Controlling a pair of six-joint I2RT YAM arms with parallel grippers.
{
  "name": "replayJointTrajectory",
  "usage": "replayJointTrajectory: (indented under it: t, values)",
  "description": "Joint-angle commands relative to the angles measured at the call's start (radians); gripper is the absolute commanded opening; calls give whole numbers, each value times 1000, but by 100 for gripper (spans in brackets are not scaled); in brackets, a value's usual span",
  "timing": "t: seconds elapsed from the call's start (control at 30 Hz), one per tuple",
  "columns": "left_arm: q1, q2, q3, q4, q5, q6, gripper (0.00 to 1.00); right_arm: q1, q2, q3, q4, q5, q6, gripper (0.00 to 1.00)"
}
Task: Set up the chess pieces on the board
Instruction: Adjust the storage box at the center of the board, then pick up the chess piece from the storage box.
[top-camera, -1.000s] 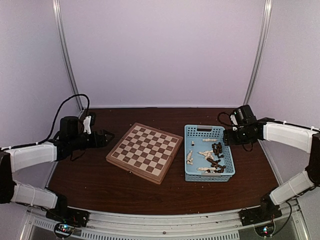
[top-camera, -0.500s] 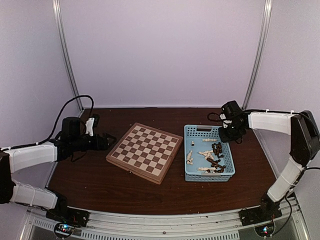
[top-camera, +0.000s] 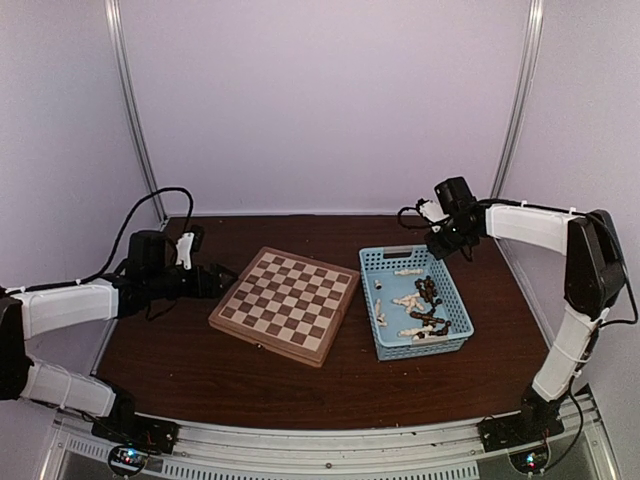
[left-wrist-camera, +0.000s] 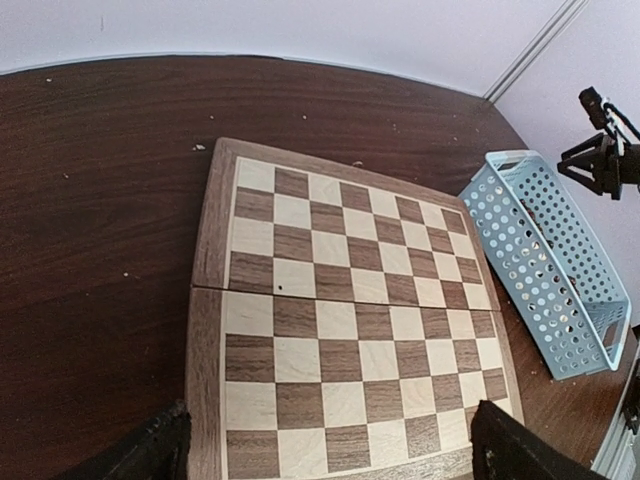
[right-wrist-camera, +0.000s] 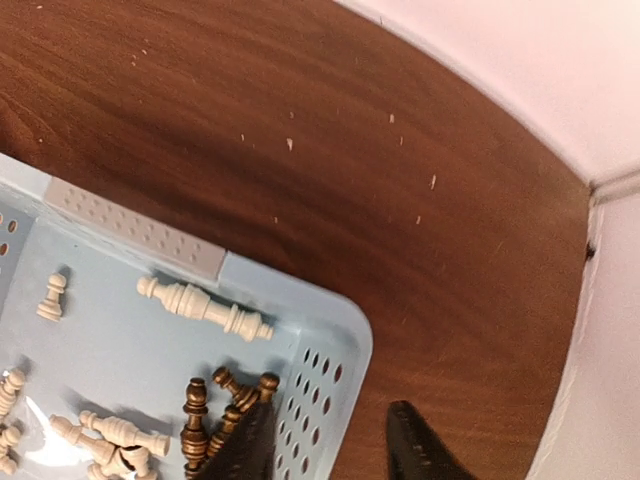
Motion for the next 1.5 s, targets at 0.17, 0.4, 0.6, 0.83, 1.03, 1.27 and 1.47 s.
replayJointTrajectory:
  t: [0.17,0.4,0.6,0.83,1.03,1.27,1.47]
  values:
    - [-7,-40,30,-10,-31,31,98,16,-62,93,-29,-14,30,54]
    - [-6,-42,28,-6,-112,-26,98,96,-143,-37,19,-289,275,43]
    - [0,-38,36,-43,-244,-171,98,185,-24,16,-3,-216,369,40]
    - [0,-31,46,-42,-107,-126,97,211,98,51,43,-172,461,32]
    - [-1,-49,33,-21,-70,-131,94,243,192,129,-1,-112,456,32]
    - [-1,-67,33,-44,-64,-124,94,264,266,175,-26,-56,453,32]
    - [-1,-66,44,-46,-58,-126,93,272,324,221,-56,-15,455,32]
